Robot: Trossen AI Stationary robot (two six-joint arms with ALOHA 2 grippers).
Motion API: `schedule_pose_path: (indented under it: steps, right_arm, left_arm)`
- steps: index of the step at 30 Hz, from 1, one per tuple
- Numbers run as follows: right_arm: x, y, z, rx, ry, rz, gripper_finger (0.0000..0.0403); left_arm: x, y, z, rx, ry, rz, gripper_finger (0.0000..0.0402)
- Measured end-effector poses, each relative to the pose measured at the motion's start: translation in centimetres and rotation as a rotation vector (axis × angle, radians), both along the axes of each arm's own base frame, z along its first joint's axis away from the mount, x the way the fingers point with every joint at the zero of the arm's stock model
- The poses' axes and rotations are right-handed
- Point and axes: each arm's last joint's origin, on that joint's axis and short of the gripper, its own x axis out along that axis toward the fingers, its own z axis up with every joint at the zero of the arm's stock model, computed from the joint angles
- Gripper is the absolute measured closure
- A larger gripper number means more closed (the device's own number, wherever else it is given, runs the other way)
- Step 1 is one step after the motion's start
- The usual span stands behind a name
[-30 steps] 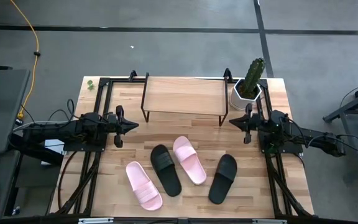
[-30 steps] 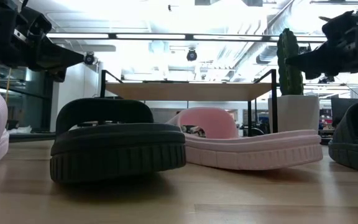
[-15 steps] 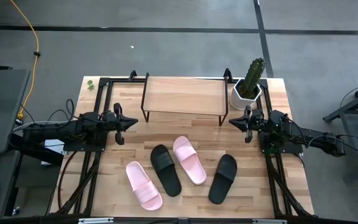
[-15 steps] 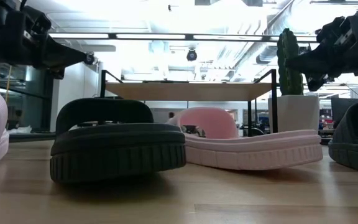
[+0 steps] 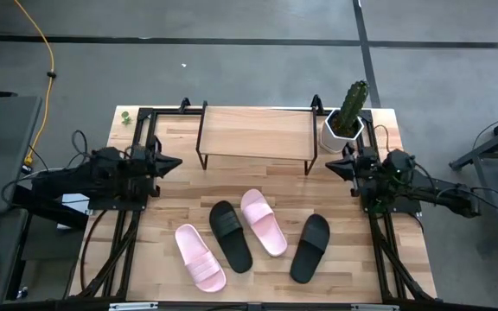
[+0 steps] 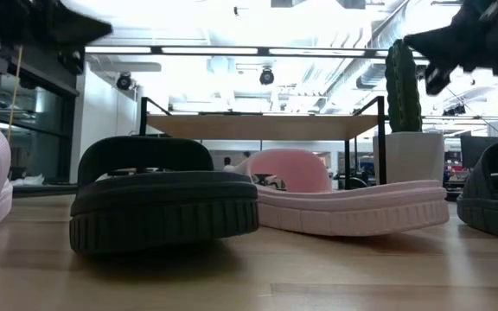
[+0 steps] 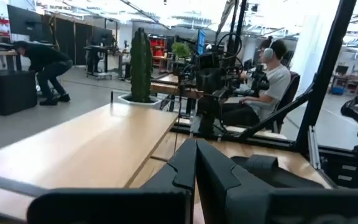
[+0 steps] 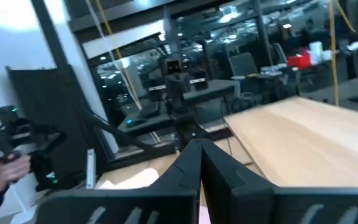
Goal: Pick and place slides into the shelf
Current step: Put the right black slide on the shelf
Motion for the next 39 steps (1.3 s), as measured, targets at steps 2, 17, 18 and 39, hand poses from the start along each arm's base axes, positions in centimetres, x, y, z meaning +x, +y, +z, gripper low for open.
schedule_pose_path:
  steps: [2, 17, 18, 39]
  right_arm:
    - [-0.4, 0.1, 1.4, -0.037, -0.026, 0.001, 0.0402]
    - [-3.1, 0.8, 11.6, -0.128, -0.094, -0.025, 0.0402]
    - [-3.1, 0.8, 12.2, -0.137, -0.088, -0.027, 0.0402]
    - [1.3, 0.1, 21.0, -0.163, 0.263, 0.074, 0.0402]
  left_arm:
    - [-0.5, -0.1, 1.5, 0.000, 0.000, 0.002, 0.0401]
    - [0.8, 0.2, 14.0, -0.021, -0.022, 0.015, 0.0401]
    - [1.2, 0.3, 14.8, -0.014, -0.015, 0.000, 0.0401]
    - [6.7, 1.0, 22.4, 0.006, 0.037, -0.124, 0.0401]
